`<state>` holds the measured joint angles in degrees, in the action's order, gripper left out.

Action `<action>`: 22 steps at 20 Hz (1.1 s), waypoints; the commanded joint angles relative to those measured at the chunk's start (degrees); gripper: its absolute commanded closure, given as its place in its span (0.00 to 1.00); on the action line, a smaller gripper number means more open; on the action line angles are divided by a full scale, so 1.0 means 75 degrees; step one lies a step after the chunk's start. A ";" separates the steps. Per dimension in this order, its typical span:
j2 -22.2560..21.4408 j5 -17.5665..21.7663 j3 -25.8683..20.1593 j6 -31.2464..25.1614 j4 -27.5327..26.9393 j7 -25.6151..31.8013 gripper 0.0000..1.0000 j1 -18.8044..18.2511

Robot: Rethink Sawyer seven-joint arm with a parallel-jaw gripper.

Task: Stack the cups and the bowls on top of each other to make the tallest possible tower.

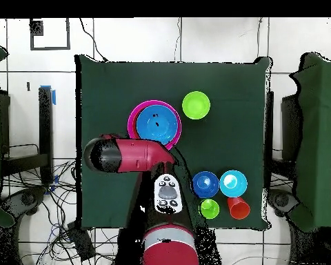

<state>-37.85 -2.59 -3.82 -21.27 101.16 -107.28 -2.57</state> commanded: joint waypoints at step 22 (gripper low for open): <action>-0.0331 0.0648 -0.3059 -0.0066 0.2063 0.0403 0.00 -0.3373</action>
<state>-38.91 -2.60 -19.28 -19.60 110.06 -107.28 -25.26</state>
